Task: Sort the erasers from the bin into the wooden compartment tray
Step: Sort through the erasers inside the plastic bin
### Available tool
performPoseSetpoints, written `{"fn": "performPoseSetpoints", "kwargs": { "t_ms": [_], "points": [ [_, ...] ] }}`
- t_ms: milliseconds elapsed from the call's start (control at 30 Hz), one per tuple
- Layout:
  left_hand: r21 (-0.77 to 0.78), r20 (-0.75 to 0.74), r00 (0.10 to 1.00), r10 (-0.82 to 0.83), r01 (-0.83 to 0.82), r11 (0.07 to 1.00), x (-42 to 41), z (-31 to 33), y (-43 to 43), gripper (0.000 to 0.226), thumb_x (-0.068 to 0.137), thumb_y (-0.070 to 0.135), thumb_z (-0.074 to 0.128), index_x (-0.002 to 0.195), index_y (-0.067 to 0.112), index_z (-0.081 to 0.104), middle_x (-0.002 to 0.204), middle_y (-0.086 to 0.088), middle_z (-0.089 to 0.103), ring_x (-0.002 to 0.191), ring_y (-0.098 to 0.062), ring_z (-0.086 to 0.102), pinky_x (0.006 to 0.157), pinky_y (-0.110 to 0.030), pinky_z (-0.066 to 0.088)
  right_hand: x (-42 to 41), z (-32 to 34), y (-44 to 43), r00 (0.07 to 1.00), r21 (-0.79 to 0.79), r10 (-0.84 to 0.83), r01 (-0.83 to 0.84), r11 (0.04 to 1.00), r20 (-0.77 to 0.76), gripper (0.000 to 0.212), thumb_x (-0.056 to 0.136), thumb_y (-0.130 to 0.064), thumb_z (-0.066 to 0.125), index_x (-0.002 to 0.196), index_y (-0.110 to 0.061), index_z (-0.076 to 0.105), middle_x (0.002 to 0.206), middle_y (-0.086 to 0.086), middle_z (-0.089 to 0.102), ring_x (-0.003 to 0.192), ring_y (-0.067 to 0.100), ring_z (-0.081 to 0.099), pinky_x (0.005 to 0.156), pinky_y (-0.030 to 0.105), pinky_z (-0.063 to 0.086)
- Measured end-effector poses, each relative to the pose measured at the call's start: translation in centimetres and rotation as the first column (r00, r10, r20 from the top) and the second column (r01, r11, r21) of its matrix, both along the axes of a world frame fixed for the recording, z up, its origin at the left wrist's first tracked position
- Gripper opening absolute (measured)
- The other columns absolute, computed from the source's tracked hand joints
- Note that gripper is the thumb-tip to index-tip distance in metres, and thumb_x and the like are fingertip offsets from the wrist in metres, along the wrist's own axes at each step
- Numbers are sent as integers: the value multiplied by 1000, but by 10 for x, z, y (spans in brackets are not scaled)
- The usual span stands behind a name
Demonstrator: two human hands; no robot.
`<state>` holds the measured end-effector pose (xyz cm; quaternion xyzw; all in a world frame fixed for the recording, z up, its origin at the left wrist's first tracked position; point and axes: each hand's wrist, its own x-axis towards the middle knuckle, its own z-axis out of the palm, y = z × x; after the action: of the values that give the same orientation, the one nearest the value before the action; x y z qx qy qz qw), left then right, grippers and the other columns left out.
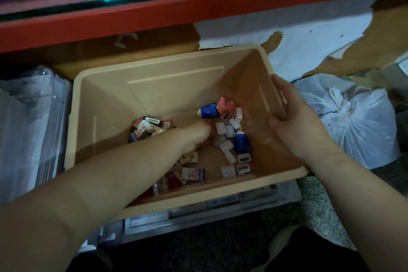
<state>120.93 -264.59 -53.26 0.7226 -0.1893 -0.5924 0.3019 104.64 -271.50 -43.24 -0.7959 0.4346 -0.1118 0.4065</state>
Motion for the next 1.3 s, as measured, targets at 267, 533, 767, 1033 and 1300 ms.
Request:
{"fn": "performPoseSetpoints", "kwargs": {
  "t_ms": [267, 533, 767, 1033, 1300],
  "points": [
    [-74, 399, 906, 141, -121, 990, 27, 1, -1, 40, 92, -2, 35, 129, 6, 47, 125, -17, 53, 113, -33, 51, 90, -30, 43, 0, 2, 2, 1000, -4, -1, 1, 1000, 0, 66, 86, -13, 51, 142, -32, 21, 137, 3, 45, 121, 20, 47, 86, 16, 31],
    [-89, 263, 959, -110, 137, 987, -6, 3, -12, 32, 96, 2, 39, 126, 3, 48, 116, -11, 53, 96, -21, 52, 82, -28, 41, 1, 0, 1, 1000, -20, -4, 4, 1000, -3, 66, 86, -13, 51, 142, -30, 22, 139, 4, 44, 124, 21, 45, 87, 16, 31],
    [21, 586, 736, -339, 404, 914, 27, 17, 8, 52, 90, -6, 38, 139, 10, 37, 144, -10, 36, 127, -22, 39, 101, -25, 31, 0, 2, 2, 1000, 2, 4, -4, 1000, 25, 66, 86, -9, 50, 142, -29, 22, 140, 4, 43, 124, 20, 44, 87, 16, 29],
    [493, 524, 312, -793, 648, 581, 72, 27, 62, 61, 85, -4, 35, 135, 30, 43, 153, 10, 15, 136, -16, 27, 108, -33, 30, 0, 0, 2, 1000, -35, 8, -8, 999, 6, 67, 86, -7, 48, 143, -28, 20, 141, 8, 41, 122, 26, 46, 87, 23, 34],
    [33, 824, 552, -130, 182, 983, 27, 100, 100, 36, 95, 15, 45, 130, 19, 50, 139, 0, 45, 121, -19, 44, 95, -17, 32, 3, 6, 6, 985, -260, 47, -90, 961, -166, 66, 83, -8, 53, 142, -14, 25, 141, 16, 36, 127, 33, 33, 101, 33, 27]
  ]
}}
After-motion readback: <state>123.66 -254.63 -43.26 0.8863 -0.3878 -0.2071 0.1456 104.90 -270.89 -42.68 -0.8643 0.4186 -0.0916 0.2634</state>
